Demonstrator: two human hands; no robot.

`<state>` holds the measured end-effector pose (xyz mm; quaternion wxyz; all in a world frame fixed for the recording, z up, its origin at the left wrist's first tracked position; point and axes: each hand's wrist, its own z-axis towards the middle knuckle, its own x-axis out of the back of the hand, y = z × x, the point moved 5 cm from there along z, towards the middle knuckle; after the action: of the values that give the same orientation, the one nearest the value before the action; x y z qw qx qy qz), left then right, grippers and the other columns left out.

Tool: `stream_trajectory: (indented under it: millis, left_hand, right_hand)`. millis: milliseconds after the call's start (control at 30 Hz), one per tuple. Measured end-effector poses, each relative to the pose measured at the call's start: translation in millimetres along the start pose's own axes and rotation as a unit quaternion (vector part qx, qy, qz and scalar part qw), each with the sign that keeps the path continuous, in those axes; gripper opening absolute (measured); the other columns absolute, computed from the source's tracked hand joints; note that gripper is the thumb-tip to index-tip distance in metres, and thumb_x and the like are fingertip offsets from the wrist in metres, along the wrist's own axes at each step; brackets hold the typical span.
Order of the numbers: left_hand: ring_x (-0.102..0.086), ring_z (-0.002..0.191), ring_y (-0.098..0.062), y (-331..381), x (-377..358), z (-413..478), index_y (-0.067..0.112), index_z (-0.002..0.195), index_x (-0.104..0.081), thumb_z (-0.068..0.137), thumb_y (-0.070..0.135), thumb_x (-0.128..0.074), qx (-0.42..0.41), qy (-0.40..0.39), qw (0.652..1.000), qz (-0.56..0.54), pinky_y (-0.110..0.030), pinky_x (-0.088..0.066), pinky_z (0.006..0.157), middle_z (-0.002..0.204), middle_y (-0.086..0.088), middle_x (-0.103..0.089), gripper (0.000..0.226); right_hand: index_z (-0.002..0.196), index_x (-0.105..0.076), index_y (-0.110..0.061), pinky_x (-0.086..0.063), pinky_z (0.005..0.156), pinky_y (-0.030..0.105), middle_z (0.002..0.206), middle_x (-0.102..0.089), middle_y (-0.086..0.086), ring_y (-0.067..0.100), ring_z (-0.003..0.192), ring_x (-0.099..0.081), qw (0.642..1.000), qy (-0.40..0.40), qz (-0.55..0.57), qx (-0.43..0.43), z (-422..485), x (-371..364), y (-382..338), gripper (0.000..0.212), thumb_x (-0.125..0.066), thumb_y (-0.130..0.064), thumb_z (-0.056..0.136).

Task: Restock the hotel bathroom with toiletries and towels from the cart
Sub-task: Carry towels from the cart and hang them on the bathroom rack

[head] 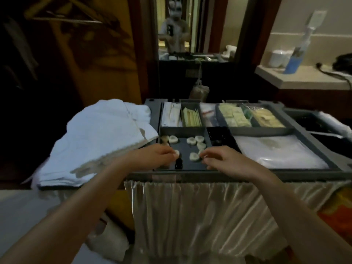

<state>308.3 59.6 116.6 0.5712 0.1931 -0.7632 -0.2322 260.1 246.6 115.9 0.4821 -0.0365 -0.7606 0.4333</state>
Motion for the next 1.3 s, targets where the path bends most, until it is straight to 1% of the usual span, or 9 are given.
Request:
stream_trajectory:
  millis: [133,267,367,500,700,867,1000,1133,1300]
  left_hand:
    - [-0.051,0.11,-0.01,-20,28,30,0.023,0.121,-0.055,0.097,0.036,-0.041,0.036,0.071,0.996,-0.05,-0.024,-0.038,0.092,0.114,0.006,-0.055,0.031]
    - [-0.049,0.096,0.0,-40,51,51,0.024,0.119,-0.056,0.097,0.031,-0.042,0.086,0.14,0.98,-0.111,-0.009,-0.037,0.077,0.109,0.01,-0.054,0.027]
    - [-0.05,0.107,-0.006,-62,71,59,0.026,0.12,-0.056,0.097,0.031,-0.044,0.141,0.212,0.954,-0.156,-0.018,-0.039,0.084,0.115,0.011,-0.054,0.027]
    - [-0.049,0.117,-0.012,-90,80,54,0.02,0.123,-0.055,0.098,0.028,-0.042,0.198,0.246,0.925,-0.211,-0.03,-0.038,0.102,0.123,0.006,-0.054,0.03]
    - [-0.051,0.111,-0.013,-154,91,43,0.018,0.12,-0.056,0.098,0.029,-0.042,0.247,0.297,0.898,-0.209,-0.023,-0.038,0.089,0.121,0.005,-0.054,0.028]
    - [-0.059,0.099,-0.016,-224,117,40,0.019,0.106,-0.061,0.097,0.024,-0.044,0.234,0.451,0.85,-0.14,-0.027,-0.046,0.085,0.106,0.002,-0.062,0.02]
    - [-0.055,0.106,-0.018,-268,138,69,0.014,0.111,-0.061,0.096,0.026,-0.046,0.266,0.451,0.847,-0.098,-0.031,-0.043,0.091,0.114,0.0,-0.061,0.025]
    - [-0.031,0.135,-0.019,-285,154,116,0.024,0.131,-0.045,0.097,0.04,-0.03,0.255,0.357,0.896,0.069,-0.038,-0.019,0.108,0.142,0.003,-0.042,0.04]
    - [-0.011,0.144,-0.01,-304,151,129,0.035,0.146,-0.021,0.083,0.06,0.001,0.243,0.299,0.913,0.138,-0.036,-0.011,0.115,0.157,0.009,-0.016,0.071]
  right_hand:
    - [0.119,-0.056,-0.027,-0.05,0.079,0.02,0.109,-0.062,-0.009,0.002,0.091,-0.063,0.998,-0.043,-0.008,0.049,72,8,-1,0.024,-0.047,-0.031,0.097]
    - [0.111,-0.058,-0.028,-0.049,0.07,0.011,0.103,-0.064,-0.01,0.0,0.086,-0.064,0.989,-0.098,-0.012,0.111,140,17,-16,0.018,-0.048,-0.032,0.097]
    - [0.105,-0.059,-0.025,-0.046,0.06,0.006,0.096,-0.065,-0.008,0.0,0.082,-0.064,0.981,-0.122,-0.002,0.149,183,23,-33,0.013,-0.048,-0.025,0.097]
    - [0.107,-0.061,-0.02,-0.051,0.066,0.014,0.093,-0.067,-0.008,0.003,0.078,-0.066,0.971,-0.179,0.037,0.156,235,4,-40,0.018,-0.045,-0.02,0.098]
    - [0.105,-0.062,-0.014,-0.05,0.068,0.021,0.098,-0.066,0.001,0.013,0.088,-0.065,0.97,-0.183,0.105,0.123,305,-33,-48,0.019,-0.045,-0.018,0.097]
    - [0.102,-0.06,-0.013,-0.05,0.065,0.022,0.1,-0.064,0.008,0.017,0.087,-0.064,0.966,-0.166,0.176,0.089,360,-63,-74,0.016,-0.045,-0.013,0.097]
    - [0.113,-0.057,-0.017,-0.049,0.076,0.033,0.098,-0.06,0.004,0.019,0.084,-0.057,0.971,-0.141,0.186,0.044,405,-86,-90,0.021,-0.046,-0.014,0.094]
    - [0.127,-0.049,-0.014,-0.045,0.075,0.036,0.086,-0.053,0.0,0.02,0.078,-0.049,0.978,-0.113,0.174,-0.021,446,-104,-95,0.033,-0.047,-0.015,0.094]
    - [0.126,-0.052,-0.014,-0.049,0.09,0.04,0.118,-0.056,0.013,0.028,0.101,-0.058,0.962,-0.117,0.226,-0.103,478,-133,-85,0.036,-0.053,-0.015,0.091]
